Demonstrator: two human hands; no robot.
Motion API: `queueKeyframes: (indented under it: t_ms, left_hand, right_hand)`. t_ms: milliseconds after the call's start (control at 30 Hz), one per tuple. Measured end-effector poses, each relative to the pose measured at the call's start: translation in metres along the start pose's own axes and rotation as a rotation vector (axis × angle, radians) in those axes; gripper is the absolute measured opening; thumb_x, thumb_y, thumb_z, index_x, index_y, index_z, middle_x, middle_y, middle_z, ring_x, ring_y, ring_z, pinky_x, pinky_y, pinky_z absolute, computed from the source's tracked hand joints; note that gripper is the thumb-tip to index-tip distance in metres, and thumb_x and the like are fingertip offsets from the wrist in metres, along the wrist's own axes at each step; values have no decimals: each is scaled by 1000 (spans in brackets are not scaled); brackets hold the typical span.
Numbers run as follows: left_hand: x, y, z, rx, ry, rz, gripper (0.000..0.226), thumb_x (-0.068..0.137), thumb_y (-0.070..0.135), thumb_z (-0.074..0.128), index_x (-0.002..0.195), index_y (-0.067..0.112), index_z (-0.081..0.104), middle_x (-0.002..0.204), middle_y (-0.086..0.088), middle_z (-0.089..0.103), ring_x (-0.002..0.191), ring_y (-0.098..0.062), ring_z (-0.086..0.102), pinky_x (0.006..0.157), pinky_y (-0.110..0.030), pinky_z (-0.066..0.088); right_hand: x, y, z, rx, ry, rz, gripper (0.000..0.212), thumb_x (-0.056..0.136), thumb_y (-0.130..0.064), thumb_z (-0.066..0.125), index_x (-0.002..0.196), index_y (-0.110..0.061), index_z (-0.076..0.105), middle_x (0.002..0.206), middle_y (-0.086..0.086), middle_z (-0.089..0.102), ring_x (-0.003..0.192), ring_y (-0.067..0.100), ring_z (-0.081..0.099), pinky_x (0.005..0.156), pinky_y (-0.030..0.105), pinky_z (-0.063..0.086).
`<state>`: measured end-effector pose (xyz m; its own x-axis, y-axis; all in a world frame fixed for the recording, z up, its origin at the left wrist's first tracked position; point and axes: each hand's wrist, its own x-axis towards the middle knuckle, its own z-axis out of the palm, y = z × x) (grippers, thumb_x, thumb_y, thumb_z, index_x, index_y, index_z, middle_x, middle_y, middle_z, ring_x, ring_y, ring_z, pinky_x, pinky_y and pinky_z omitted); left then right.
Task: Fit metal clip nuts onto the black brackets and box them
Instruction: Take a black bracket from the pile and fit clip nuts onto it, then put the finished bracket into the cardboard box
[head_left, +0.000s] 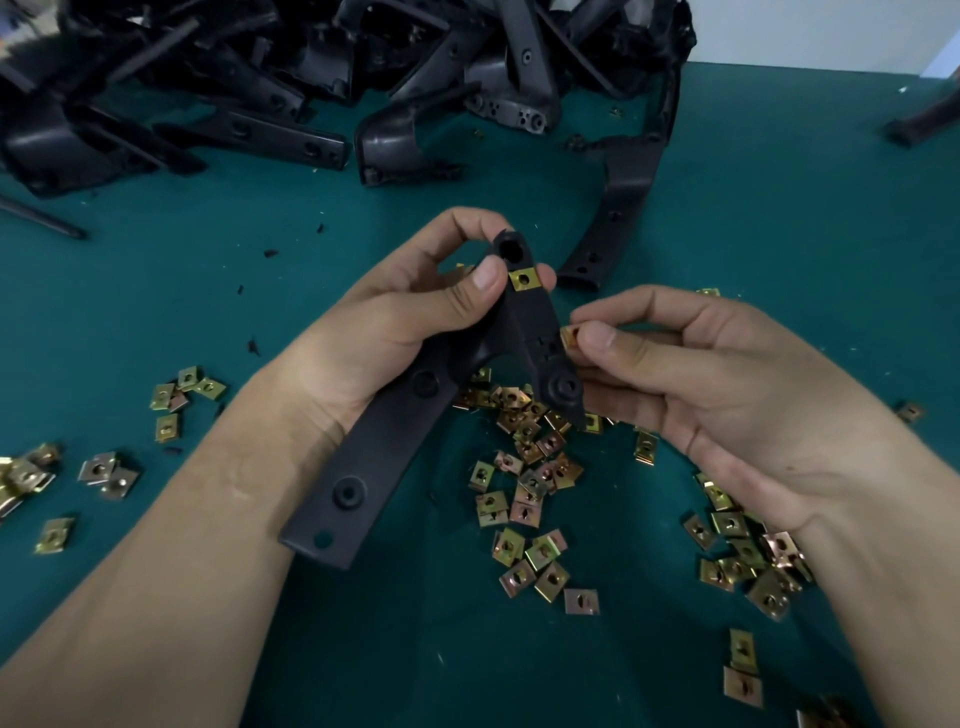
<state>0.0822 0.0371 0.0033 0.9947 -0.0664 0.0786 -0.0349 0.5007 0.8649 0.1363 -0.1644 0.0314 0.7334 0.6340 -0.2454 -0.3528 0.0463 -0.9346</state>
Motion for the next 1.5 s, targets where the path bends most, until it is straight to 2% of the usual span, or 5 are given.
queueKeyframes:
  t_ms: [400,667,800,1067,1500]
  left_hand:
    - [0,-1,1,-33,-6,36,17,91,9,53,108,14,49,97,-7,75,78,-14,72,76,-24,57]
    - [3,2,-2,192,-9,51,13,96,8,46,107,15,48,91,1,74,77,-8,69,75,-21,56]
    - [4,1,-2,215,-6,61,15,97,7,48,110,12,48,93,-7,67,70,-10,66,69,-20,54]
    - [5,-4,-1,166,146,124,19,95,13,58,112,16,49,98,-7,69,76,-18,65,71,-26,56]
    - [5,-8,8,297,226,146,16,98,10,56,111,15,48,93,-12,64,72,-17,63,65,-25,54]
  right_hand:
    - [1,0,3,25,20,27,18,66,-16,74,83,-11,75,85,11,78,72,16,75,61,21,58]
    - [-1,1,5,10,-45,32,10,63,-21,78,73,-18,77,83,12,77,70,18,75,59,23,58]
    - [-1,1,5,20,-7,52,34,62,-20,77,94,-10,70,81,12,77,67,17,73,58,23,58]
    - [2,8,10,-147,146,-102,55,50,-27,87,100,-14,71,91,7,78,81,18,75,73,26,61]
    - [5,28,11,-277,287,-298,18,73,-13,88,86,-22,79,83,-1,78,75,13,75,69,21,57]
